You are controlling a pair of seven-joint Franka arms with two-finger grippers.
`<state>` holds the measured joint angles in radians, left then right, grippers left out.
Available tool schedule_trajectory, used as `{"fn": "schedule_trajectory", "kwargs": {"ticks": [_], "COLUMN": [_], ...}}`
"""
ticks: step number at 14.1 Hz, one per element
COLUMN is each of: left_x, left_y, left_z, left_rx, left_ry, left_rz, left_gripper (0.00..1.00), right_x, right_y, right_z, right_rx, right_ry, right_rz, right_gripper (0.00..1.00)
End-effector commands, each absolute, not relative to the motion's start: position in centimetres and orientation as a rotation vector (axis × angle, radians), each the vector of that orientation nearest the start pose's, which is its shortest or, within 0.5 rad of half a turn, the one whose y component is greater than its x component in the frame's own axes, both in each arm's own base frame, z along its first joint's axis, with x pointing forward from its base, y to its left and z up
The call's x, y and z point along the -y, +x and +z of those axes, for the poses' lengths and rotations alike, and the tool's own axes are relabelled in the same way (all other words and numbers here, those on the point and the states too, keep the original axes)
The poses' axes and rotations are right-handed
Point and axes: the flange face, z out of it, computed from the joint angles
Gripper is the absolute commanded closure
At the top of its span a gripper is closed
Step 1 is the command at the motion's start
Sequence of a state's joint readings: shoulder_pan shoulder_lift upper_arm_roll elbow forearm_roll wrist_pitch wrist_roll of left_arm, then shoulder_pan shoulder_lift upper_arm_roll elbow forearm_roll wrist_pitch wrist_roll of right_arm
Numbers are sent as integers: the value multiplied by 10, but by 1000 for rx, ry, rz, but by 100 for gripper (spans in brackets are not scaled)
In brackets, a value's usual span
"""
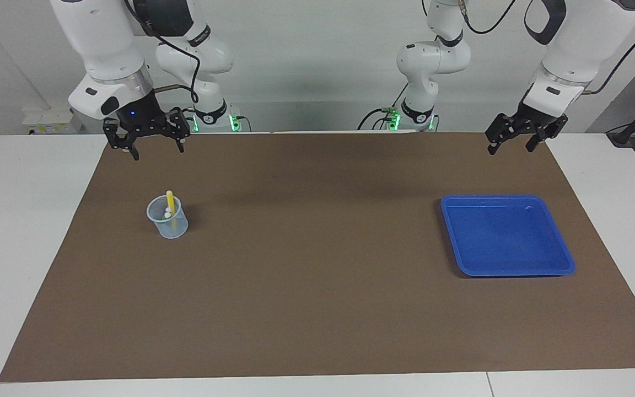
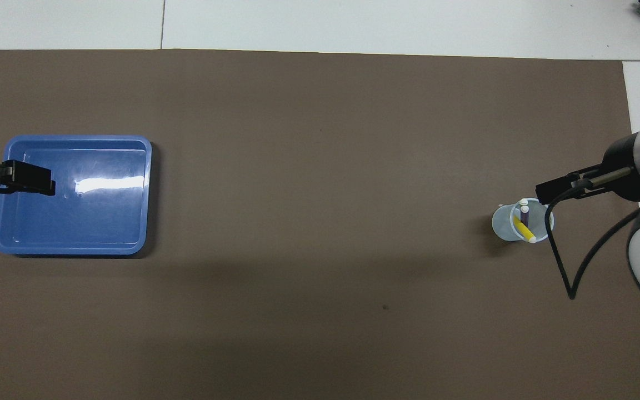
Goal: Right arm passes pens to left for tray arrangement
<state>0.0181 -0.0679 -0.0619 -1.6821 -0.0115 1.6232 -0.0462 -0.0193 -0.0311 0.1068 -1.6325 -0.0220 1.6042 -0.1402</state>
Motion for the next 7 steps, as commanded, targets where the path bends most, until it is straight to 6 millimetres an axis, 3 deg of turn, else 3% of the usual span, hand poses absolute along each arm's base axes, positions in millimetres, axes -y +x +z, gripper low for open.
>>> {"fn": "schedule_trajectory", "kwargs": {"ticks": [1,7], "left_x": [26,26], "left_y": [540,540], "left_z": [615,615], "left_rx": [14,19], "left_ry": [-3132,-3132], "left_rz": [-27,-27], "left_gripper": [0,0], "right_x": [-48,-44], "right_y": [544,541], "right_z": [619,616], "right_rx": [301,291], "right_ry": [-3129,-3130], "right_rz": [3,10], "right_gripper": [0,0]}}
